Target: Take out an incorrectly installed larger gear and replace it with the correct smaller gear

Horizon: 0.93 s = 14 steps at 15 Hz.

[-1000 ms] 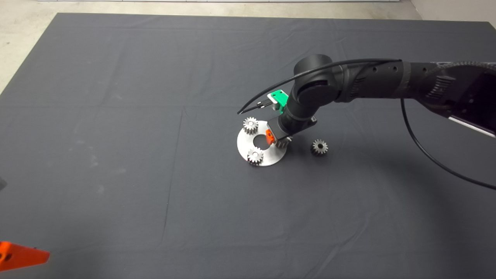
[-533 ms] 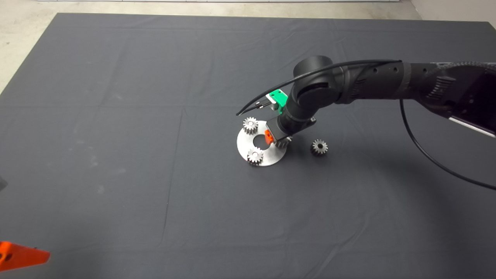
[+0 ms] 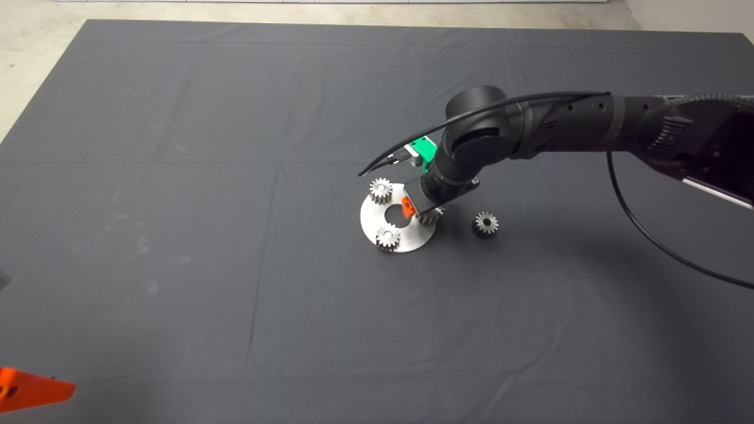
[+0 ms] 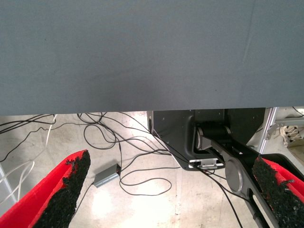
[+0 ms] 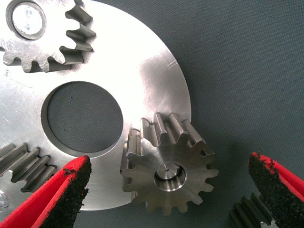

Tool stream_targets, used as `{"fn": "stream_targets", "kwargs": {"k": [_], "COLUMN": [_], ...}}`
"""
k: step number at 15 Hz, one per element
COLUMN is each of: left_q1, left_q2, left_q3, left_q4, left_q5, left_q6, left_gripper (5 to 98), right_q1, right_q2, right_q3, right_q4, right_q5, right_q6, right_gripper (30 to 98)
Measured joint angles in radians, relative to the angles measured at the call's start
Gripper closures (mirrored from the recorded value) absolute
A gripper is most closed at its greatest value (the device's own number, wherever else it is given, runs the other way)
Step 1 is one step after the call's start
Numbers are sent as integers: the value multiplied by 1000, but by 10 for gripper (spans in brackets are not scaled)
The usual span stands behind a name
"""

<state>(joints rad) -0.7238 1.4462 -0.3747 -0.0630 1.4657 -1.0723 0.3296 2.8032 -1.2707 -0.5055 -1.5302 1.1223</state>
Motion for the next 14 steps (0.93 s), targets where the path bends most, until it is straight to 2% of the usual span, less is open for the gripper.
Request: {"fn": "stream_targets", "kwargs": {"k": [14], "left_q1": [0], "left_q2": [-17], "left_q3": [0], "left_q4": [0], "left_q5": [0], "left_q6": [5], "left_gripper": [152], "right_q1": [-6], "right_q2": [-11], "right_q3": [17], "right_q4": [-10], "right_q5": [0], "right_q6": [1], "right_gripper": [429]}}
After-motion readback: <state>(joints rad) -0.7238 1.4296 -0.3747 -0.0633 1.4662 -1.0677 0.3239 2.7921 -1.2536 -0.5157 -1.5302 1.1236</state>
